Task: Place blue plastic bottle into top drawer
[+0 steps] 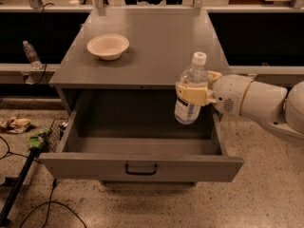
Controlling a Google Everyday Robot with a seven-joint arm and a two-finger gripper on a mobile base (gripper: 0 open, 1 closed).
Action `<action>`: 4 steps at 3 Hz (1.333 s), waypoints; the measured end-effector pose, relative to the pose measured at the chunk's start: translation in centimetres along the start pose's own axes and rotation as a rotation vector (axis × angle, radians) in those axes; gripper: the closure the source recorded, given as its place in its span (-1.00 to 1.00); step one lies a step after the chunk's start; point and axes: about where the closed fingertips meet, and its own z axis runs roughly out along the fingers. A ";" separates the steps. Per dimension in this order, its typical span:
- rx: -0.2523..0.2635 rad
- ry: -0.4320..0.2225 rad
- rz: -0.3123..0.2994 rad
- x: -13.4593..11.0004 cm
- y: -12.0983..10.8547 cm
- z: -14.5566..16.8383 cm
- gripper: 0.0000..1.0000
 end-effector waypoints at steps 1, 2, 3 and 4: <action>-0.008 -0.002 0.004 0.1 0.0 0.1 1.00; -0.087 -0.041 0.039 3.5 0.3 2.1 1.00; -0.240 -0.117 0.023 6.2 0.6 5.1 1.00; -0.405 -0.176 -0.044 7.7 0.8 7.4 1.00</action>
Offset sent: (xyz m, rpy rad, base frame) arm 0.0132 0.0270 -0.0959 0.1722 0.0325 0.1791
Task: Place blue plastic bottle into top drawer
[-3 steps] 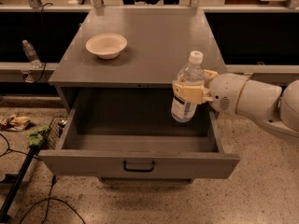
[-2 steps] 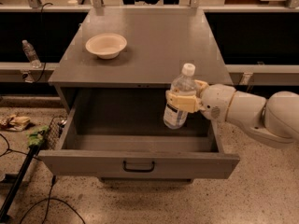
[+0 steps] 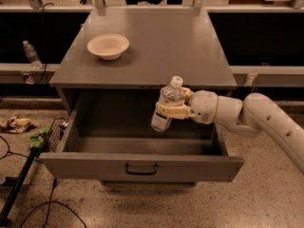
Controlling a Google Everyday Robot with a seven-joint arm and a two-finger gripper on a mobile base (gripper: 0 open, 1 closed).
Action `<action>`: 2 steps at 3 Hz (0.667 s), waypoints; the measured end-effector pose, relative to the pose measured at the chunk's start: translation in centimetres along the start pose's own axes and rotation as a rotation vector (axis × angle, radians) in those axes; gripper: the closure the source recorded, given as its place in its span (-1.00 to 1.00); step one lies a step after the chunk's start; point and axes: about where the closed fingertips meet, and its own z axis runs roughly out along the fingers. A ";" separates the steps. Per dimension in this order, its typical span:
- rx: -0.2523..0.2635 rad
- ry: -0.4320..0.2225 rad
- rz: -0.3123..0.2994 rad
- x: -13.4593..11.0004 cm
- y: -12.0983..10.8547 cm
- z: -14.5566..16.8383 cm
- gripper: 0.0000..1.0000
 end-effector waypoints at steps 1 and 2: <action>-0.183 0.029 -0.084 1.6 0.5 1.3 1.00; -0.250 0.067 -0.113 2.6 1.0 1.5 1.00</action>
Offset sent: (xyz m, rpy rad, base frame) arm -0.0102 0.0142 -0.0385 -0.1433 -0.1164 0.3215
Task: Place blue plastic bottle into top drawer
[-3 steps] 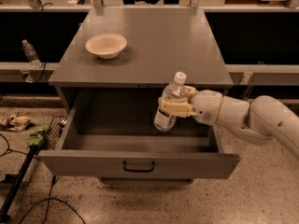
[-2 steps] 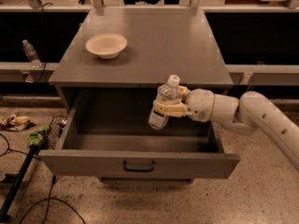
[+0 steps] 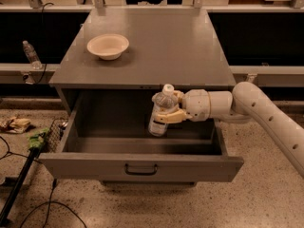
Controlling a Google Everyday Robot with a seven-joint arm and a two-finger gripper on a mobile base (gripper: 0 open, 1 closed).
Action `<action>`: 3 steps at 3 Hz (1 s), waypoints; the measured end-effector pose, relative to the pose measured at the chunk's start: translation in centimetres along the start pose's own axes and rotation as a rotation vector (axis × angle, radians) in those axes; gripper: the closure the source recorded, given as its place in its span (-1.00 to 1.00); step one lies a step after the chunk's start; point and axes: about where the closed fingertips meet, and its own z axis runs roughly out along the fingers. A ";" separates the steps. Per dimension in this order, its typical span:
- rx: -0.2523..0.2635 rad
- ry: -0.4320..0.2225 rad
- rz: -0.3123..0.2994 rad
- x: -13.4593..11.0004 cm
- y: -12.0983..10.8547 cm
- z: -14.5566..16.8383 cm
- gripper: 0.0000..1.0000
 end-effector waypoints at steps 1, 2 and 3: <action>-0.015 0.032 0.025 1.9 1.1 0.2 0.65; 0.007 0.090 0.034 4.2 2.9 0.7 0.03; 0.045 0.133 0.021 5.7 3.5 0.9 -0.43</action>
Offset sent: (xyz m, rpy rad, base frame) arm -0.0380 0.0044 -0.0675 -0.1292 0.0578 -0.0472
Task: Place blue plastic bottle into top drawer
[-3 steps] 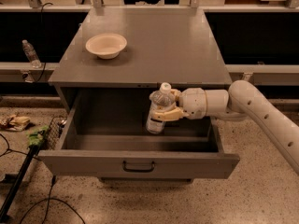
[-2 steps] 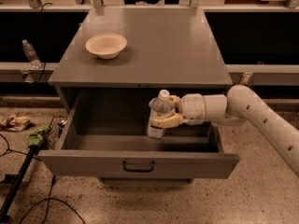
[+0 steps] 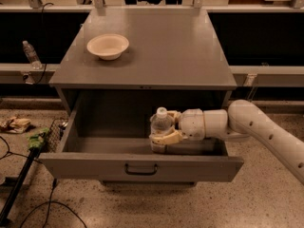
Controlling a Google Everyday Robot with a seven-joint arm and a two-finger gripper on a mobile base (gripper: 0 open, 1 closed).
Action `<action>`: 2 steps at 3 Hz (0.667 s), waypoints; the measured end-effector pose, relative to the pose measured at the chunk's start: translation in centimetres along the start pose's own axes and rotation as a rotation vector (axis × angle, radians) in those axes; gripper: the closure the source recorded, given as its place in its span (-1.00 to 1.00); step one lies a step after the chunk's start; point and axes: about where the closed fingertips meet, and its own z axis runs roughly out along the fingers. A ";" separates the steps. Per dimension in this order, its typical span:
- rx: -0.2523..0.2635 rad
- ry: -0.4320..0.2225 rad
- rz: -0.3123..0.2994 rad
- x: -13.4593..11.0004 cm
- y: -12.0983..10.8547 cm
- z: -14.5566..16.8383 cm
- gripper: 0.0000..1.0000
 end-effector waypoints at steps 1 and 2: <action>0.085 0.023 -0.048 1.4 -0.9 1.2 -0.99; 0.138 0.038 -0.002 1.5 -2.6 0.9 -1.00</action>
Offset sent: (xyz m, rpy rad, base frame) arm 0.0482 -0.0092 -0.0147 -0.0411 0.0428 -0.2267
